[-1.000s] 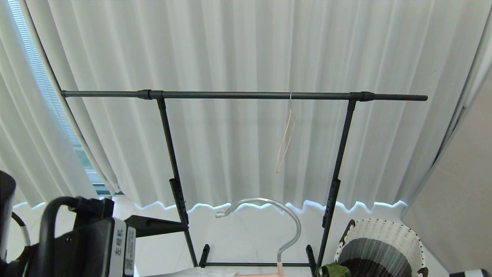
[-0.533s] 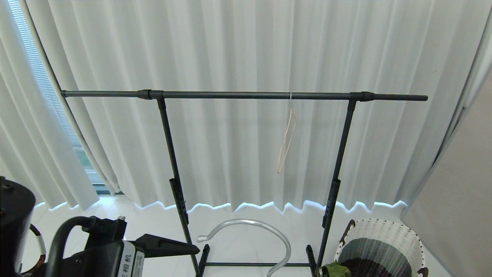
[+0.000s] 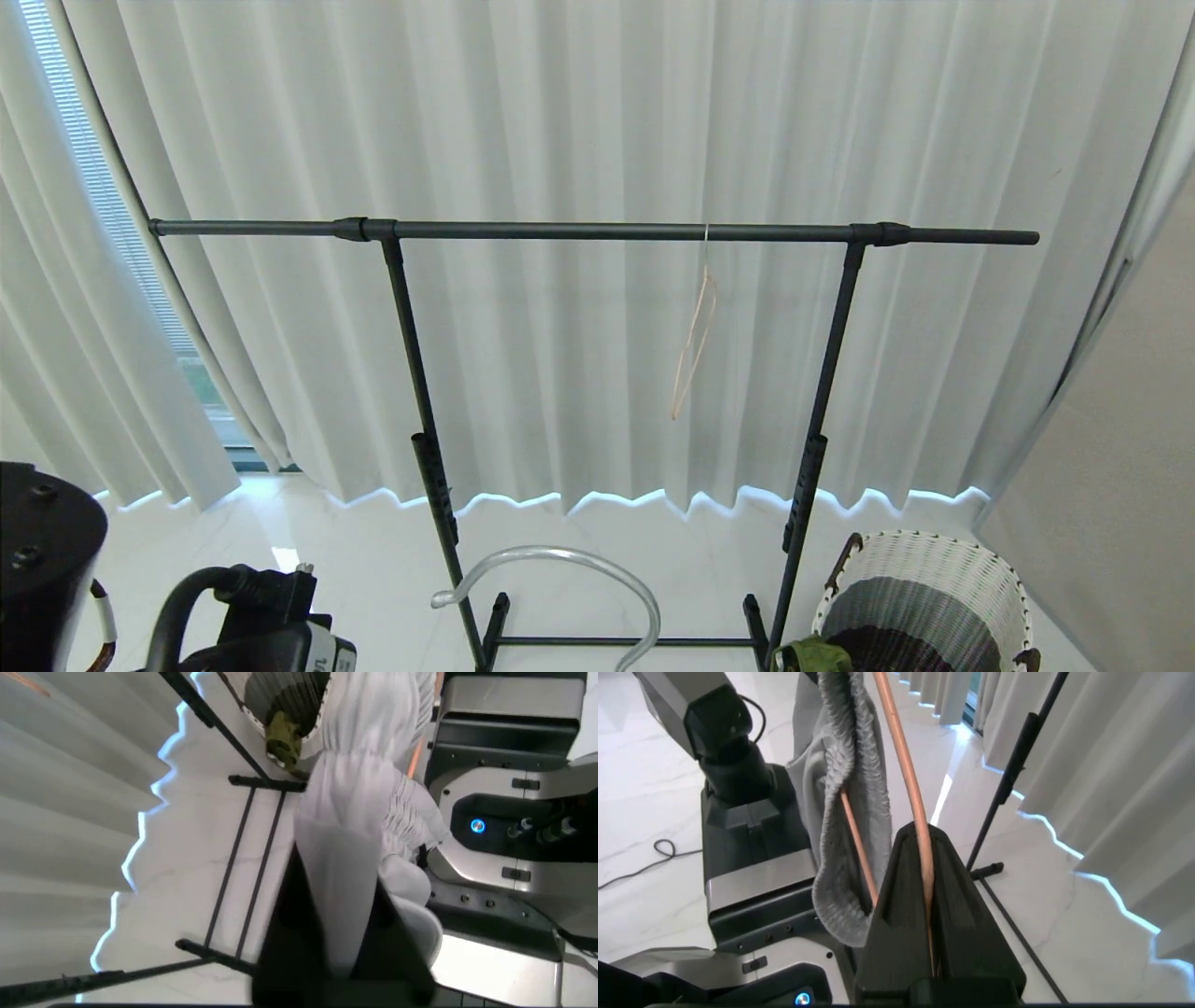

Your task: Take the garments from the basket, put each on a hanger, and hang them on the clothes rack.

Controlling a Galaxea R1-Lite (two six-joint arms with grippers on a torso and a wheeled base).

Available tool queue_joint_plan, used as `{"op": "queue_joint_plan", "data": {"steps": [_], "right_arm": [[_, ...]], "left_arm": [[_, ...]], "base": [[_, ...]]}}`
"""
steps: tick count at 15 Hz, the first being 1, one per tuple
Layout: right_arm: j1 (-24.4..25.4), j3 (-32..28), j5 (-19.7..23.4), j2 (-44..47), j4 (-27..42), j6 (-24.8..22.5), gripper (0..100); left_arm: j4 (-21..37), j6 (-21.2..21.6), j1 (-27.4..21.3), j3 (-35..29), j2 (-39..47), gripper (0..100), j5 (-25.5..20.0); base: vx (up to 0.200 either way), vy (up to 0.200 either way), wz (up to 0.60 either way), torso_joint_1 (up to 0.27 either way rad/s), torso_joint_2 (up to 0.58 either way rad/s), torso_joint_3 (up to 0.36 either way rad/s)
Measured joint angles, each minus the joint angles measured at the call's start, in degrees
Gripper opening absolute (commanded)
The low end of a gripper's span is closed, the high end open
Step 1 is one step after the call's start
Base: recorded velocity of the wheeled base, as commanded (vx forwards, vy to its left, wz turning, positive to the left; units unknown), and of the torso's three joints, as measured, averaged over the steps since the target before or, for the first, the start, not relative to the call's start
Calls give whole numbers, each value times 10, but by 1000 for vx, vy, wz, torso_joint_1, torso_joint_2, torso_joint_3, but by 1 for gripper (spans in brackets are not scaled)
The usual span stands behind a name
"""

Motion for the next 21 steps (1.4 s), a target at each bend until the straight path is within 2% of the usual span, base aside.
{"op": "queue_joint_plan", "data": {"steps": [5, 6, 10, 11, 13, 14, 15, 16, 17, 18, 19, 21], "right_arm": [[0, 0, -1, 0, -1, 0, 0], [0, 0, -1, 1, -2, 0, 100], [-5, -1, -3, 1, -2, 0, 100], [-10, -4, -4, 1, -2, -3, 100], [-28, -9, -2, 5, -1, -10, 100], [-34, -11, -1, 7, -1, -11, 100], [-40, -15, 0, 13, -1, -10, 100], [-47, -21, 0, 23, -1, -7, 100], [-51, -29, 0, 35, -1, 1, 100], [-55, -40, 0, 50, 0, 13, 100], [-57, -56, 0, 68, -1, 29, 100], [-59, -91, 0, 107, 0, 60, 100]], "left_arm": [[-2, -2, 8, 17, -17, 0, 0], [-2, -2, 14, 19, -18, 0, 0], [2, -2, 50, 27, -23, 0, 5], [1, -1, 61, 30, -23, 0, 20], [1, -1, 73, 35, -27, 0, 68], [0, 0, 76, 36, -28, 0, 78], [-8, 0, 77, 36, -29, 0, 115], [-24, -3, 79, 36, -29, 0, 183], [-40, -22, 80, 36, -29, 0, 231], [-47, -56, 80, 33, -29, 0, 255], [-49, -89, 81, 24, -30, 0, 268], [-50, -128, 82, -6, -32, 0, 273]], "base": [[0, 0, 0, 0, 0, 0], [0, 0, 0, 0, 0, 0], [0, 0, 0, 0, 0, 0], [0, 0, 0, 0, 0, 0], [0, 0, 0, 0, 0, 0], [0, 0, 0, 0, 0, 0], [0, 0, 0, 0, 0, 0], [0, 0, 0, 0, 0, 0], [0, 0, 0, 0, 0, 0], [0, 0, 0, 0, 0, 0], [0, 0, 0, 0, 0, 0], [0, 0, 0, 0, 0, 0]]}}
